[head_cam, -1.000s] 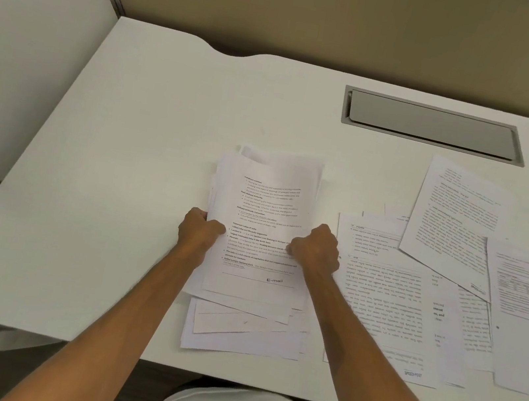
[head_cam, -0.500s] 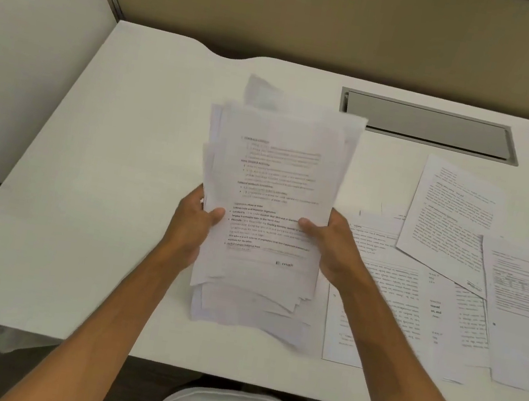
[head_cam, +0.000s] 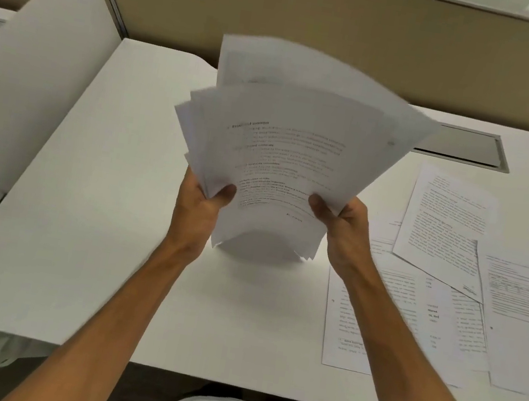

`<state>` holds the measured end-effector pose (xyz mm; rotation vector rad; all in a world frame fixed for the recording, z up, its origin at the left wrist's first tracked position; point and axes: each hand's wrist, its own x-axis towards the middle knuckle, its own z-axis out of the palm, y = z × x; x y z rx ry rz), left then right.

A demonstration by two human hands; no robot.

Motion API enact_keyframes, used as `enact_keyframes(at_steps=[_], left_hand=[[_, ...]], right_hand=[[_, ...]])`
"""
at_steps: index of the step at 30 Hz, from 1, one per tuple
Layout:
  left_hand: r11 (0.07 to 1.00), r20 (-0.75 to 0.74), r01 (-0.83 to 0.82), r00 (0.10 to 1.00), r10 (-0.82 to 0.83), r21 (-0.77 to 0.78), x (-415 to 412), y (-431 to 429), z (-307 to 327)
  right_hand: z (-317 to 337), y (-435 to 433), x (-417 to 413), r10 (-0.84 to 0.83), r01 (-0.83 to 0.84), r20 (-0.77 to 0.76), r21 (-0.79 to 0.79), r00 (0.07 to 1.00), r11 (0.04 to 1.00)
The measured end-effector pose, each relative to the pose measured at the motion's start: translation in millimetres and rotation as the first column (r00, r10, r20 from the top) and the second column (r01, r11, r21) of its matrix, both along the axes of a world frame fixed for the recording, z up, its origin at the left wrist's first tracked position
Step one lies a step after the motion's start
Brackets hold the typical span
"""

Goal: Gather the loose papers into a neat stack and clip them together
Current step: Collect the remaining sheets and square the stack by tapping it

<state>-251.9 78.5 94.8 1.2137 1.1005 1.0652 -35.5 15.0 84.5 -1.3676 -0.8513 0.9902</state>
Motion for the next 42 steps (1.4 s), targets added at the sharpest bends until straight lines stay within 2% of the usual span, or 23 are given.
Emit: enact_keyframes(at_steps=[5,9,13,17,22,27,29,35,39,42], left_hand=[[0.999,-0.041,0.027,0.999,-0.028,-0.022,2.3,-2.5,-9.9],[0.998,-0.015,0.046,0.999,-0.047,-0.050,5.1,-0.9,-14.2],[0.997,-0.008,-0.024,1.000,0.024,-0.076,10.0,0.1,-13.1],[0.997,0.000,-0.063,0.998,0.063,-0.040,11.4,-2.2,-15.5],[0.990,0.044,-0.141,0.989,0.140,0.010,15.3,-10.3,-9.7],[0.965,0.140,-0.258,0.958,0.251,0.036,32.4,-12.6,16.9],[0.954,0.160,-0.300,0.943,0.293,0.017,39.3,-9.8,28.5],[0.920,0.096,-0.386,0.915,0.392,-0.074,54.6,-2.6,42.7],[0.912,0.119,-0.405,0.905,0.409,-0.061,55.6,-2.9,44.0],[0.954,0.152,-0.300,0.943,0.298,-0.005,50.1,-1.7,39.3]], right_hand=[[-7.0,-0.6,2.6,0.004,0.000,0.059,-0.067,0.998,0.998],[-13.8,0.6,4.2,-0.002,0.011,0.083,-0.109,0.997,0.994],[-13.1,2.1,4.9,-0.043,0.050,0.072,-0.102,0.996,0.994],[-11.1,2.0,5.2,-0.041,0.052,0.111,-0.094,0.993,0.994],[-5.8,-5.3,4.6,-0.143,0.143,0.043,0.000,0.989,0.990],[27.8,-3.1,-11.7,-0.236,0.244,-0.069,0.137,0.969,0.960],[41.0,2.1,-16.4,-0.284,0.294,-0.083,0.143,0.955,0.945],[60.6,17.9,-22.7,-0.430,0.437,-0.098,0.059,0.897,0.898],[58.7,17.7,-26.7,-0.413,0.415,-0.057,0.040,0.909,0.909],[59.3,13.2,-24.5,-0.311,0.314,-0.049,0.068,0.949,0.947]])
